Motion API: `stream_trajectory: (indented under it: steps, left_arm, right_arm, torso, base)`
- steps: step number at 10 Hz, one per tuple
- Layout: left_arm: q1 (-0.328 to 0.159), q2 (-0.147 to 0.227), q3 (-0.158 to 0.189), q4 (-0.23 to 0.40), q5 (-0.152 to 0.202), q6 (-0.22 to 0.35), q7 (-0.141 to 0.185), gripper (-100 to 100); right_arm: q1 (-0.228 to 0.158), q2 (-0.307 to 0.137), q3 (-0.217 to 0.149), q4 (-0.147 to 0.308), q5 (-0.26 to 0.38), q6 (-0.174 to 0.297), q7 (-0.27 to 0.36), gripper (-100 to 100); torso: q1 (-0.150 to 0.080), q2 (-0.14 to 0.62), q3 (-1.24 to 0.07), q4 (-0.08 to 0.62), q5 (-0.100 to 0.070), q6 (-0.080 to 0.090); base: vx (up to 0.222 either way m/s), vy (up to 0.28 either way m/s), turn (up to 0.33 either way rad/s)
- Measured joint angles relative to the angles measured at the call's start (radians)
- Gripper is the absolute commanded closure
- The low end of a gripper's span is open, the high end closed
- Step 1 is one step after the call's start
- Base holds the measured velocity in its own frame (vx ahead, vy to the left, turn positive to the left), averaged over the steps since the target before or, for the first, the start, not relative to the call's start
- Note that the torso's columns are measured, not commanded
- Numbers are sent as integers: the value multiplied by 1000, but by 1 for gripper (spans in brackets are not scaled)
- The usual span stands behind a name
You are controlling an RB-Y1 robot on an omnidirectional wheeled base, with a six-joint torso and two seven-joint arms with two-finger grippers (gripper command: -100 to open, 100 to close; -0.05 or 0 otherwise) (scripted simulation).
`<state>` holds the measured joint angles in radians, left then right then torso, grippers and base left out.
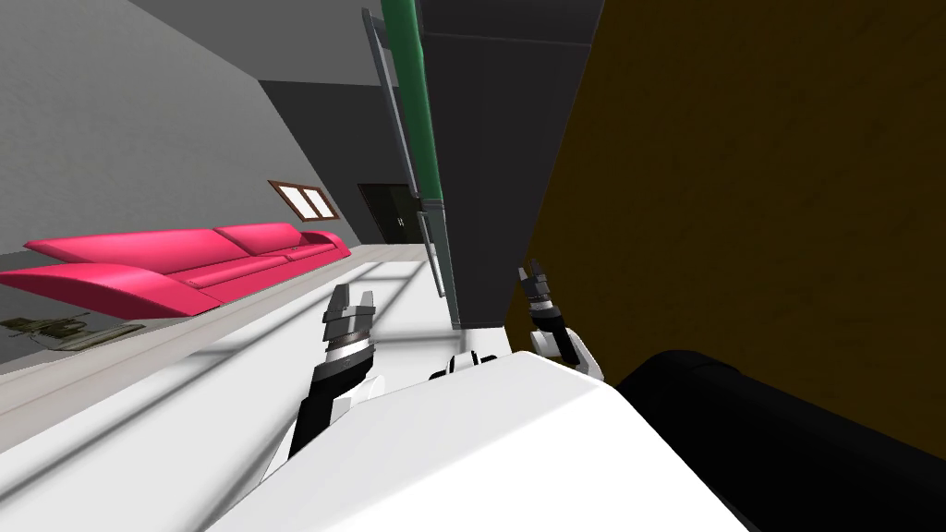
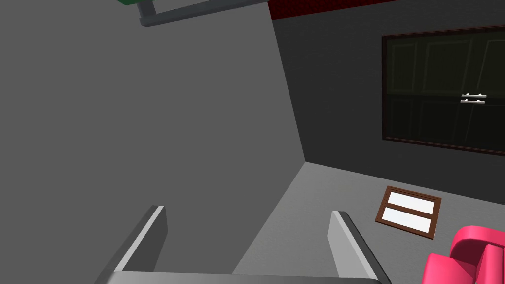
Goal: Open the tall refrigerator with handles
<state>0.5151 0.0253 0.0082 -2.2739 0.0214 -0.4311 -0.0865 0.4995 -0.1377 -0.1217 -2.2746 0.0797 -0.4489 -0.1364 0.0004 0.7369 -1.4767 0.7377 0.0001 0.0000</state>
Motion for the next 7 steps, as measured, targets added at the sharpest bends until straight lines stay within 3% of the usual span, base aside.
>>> stream_trajectory:
  steps: [7]
  left_arm:
    - [0,0,0,0,0,0,0,0]
  right_arm:
    - [58,-94,-196,-53,145,37,33,-100]
  torso:
    - [-1,1,1,0,0,0]
  base:
    - [115,110,-23]
